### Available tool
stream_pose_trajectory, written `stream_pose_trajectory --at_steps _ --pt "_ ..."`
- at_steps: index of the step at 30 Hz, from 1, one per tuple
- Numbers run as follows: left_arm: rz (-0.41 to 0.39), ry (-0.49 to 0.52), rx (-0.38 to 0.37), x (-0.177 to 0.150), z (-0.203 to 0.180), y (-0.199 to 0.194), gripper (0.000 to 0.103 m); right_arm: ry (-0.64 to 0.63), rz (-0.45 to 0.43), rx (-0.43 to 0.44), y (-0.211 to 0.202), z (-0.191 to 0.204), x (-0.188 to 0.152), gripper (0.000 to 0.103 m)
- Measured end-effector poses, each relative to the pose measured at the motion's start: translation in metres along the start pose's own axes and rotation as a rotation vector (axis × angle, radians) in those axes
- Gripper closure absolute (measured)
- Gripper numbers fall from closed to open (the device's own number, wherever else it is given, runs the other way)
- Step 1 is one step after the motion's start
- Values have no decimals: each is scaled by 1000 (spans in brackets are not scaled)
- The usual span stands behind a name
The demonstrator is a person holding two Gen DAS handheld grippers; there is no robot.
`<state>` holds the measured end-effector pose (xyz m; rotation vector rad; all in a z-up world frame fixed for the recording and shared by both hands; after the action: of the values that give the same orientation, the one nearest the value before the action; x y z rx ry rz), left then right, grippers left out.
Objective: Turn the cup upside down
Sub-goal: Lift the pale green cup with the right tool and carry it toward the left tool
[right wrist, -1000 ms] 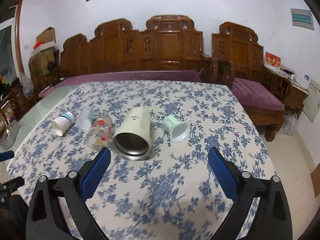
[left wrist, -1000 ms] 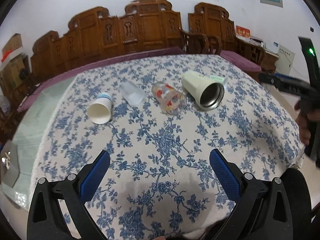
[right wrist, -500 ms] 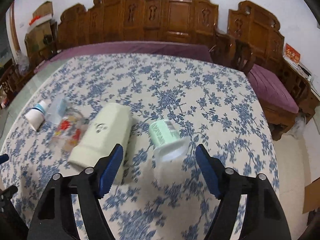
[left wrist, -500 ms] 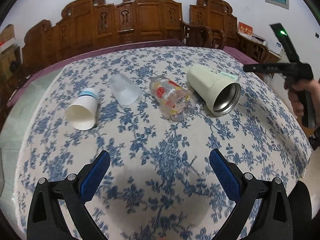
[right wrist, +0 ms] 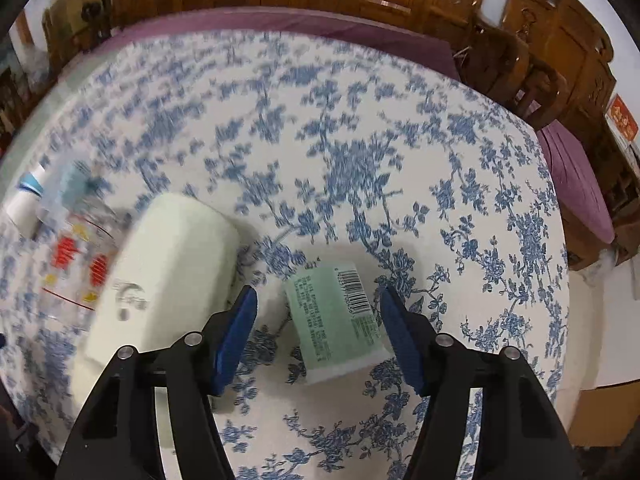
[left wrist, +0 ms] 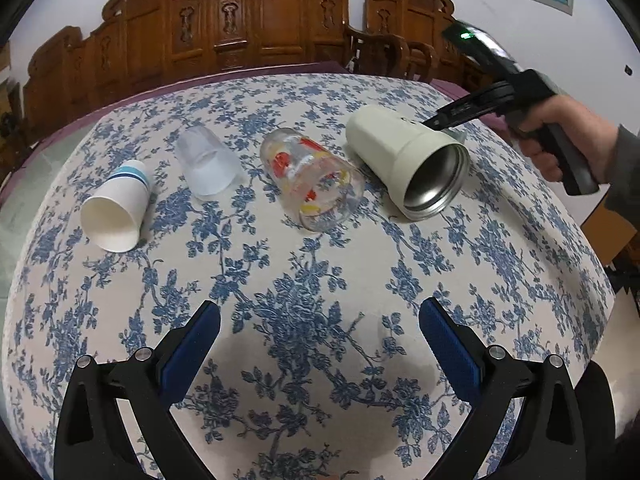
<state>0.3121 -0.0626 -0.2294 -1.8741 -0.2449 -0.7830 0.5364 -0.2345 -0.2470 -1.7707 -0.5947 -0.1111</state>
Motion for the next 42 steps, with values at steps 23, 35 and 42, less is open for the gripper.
stream_pose_trajectory --at_steps 23,35,42 --pt "-78 -24 59 -22 -4 -76 7 3 -55 48 -93 9 -90 53" --pt "-113 -104 122 -47 26 -122 7 -66 -94 175 -146 118 -134 53" --pt "-120 -117 165 -53 41 -140 7 -87 -55 207 -144 170 -147 53"
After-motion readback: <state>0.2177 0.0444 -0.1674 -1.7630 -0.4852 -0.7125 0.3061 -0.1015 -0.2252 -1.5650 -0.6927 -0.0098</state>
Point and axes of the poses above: each gripper's, at about its wrist camera, not at the fingertips, and y roughly the way its jaws point, z to its left, x to its top, the point moved 8 cm from there along y, roughly the way its jaws point, and after that the axes turned 13 degrees about -x, right-handed, at the moved point
